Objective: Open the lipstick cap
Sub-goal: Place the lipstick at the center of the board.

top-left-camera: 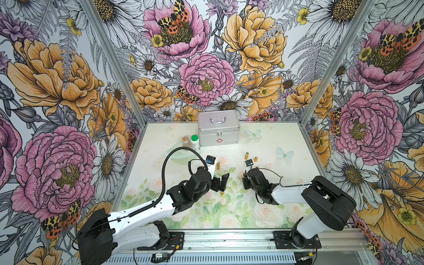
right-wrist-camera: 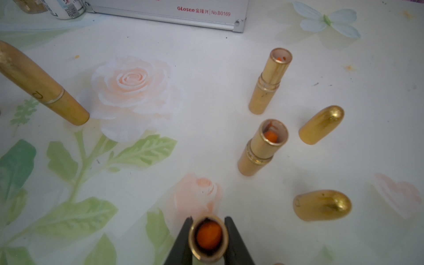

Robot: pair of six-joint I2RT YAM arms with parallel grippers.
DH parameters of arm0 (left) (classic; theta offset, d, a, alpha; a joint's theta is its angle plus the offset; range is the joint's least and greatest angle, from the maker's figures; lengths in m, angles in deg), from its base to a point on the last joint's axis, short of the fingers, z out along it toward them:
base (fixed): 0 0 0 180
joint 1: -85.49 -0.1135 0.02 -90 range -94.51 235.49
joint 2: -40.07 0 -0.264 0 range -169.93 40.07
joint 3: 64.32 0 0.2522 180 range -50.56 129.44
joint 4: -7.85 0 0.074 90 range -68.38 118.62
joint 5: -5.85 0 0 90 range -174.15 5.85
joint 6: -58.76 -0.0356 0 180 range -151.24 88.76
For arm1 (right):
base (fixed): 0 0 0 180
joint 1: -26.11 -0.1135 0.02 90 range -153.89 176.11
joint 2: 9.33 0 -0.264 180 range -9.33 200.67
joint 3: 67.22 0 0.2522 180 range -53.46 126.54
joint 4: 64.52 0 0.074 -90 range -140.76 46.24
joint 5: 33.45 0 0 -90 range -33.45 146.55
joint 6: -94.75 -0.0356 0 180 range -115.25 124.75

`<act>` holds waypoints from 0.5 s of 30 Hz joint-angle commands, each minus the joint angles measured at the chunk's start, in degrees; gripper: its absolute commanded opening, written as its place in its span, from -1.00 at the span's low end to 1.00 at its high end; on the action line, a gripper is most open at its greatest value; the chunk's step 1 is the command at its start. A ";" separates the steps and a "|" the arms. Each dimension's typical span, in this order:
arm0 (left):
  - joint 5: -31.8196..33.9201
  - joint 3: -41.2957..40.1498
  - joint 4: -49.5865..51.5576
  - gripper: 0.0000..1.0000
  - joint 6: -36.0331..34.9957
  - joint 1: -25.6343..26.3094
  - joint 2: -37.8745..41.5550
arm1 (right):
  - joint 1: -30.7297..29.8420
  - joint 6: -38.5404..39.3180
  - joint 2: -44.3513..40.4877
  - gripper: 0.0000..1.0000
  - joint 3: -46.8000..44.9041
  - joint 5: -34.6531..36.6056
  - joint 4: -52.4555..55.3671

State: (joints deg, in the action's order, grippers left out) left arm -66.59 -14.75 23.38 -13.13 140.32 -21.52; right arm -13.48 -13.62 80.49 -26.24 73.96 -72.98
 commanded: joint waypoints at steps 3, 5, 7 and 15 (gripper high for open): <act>0.37 1.83 0.35 0.97 0.28 -0.49 0.41 | -0.48 -0.09 0.82 -0.46 -0.24 1.33 -1.17; 0.53 1.80 0.30 0.97 0.17 -0.47 0.41 | -0.48 0.00 0.96 -0.44 0.00 1.31 -1.02; 0.54 1.89 0.43 0.97 0.20 -0.64 0.41 | -0.48 0.07 1.21 -0.41 0.19 1.24 -0.94; 0.72 1.90 0.51 0.97 0.04 -0.69 0.61 | -0.52 0.27 0.67 -0.31 0.81 1.18 -0.05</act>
State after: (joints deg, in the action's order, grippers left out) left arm -66.56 -14.18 23.86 -13.13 140.32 -21.52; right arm -13.48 -13.62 81.17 -26.26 74.16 -72.91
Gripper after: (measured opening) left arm 0.986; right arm 0.341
